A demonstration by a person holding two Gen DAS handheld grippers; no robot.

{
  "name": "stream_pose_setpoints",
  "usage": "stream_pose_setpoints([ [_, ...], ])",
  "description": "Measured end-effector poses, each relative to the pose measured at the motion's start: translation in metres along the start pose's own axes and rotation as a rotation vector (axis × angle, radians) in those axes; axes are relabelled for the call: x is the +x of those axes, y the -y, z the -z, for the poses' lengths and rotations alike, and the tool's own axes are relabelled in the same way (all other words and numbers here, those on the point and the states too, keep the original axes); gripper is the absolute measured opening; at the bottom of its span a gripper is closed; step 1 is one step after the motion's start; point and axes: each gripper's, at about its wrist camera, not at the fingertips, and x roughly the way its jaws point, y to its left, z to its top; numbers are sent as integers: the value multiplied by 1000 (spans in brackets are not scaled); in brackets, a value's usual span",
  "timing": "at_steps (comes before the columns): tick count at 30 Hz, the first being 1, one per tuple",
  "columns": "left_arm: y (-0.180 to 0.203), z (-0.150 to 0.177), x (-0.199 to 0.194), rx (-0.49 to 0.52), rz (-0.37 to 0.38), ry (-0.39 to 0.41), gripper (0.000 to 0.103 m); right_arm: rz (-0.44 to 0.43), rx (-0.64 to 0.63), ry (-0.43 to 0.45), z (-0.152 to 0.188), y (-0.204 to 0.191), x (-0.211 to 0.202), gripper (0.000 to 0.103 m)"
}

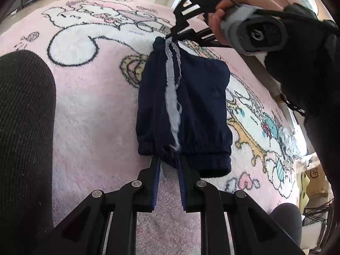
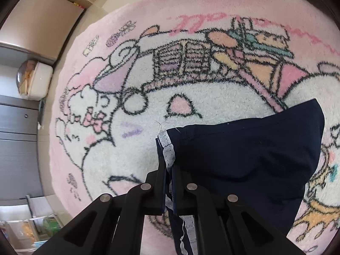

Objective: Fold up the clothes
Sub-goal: 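Lift the waistband with both grippers and fold it over the pants, then open both grippers and release the folded pants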

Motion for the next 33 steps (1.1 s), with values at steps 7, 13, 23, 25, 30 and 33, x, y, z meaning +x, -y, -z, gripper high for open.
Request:
stream_pose_setpoints([
  [7,5,-1,-11,43,-32,38,17,-58,84,-8,2,-4,3,65],
  [13,10,-2,-22,63,13,63,80,-66,89,29,5,-12,-26,75],
  [23,23,-2,-40,125,-7,136,80,-69,106,66,13,-9,-56,77],
  [25,24,-1,-41,133,-8,137,80,-73,109,65,15,-8,-58,77],
  [30,28,2,-43,152,-10,141,80,-87,115,66,21,-7,-62,77],
  [33,30,4,-43,159,-18,142,80,-90,112,65,24,-6,-65,77],
])
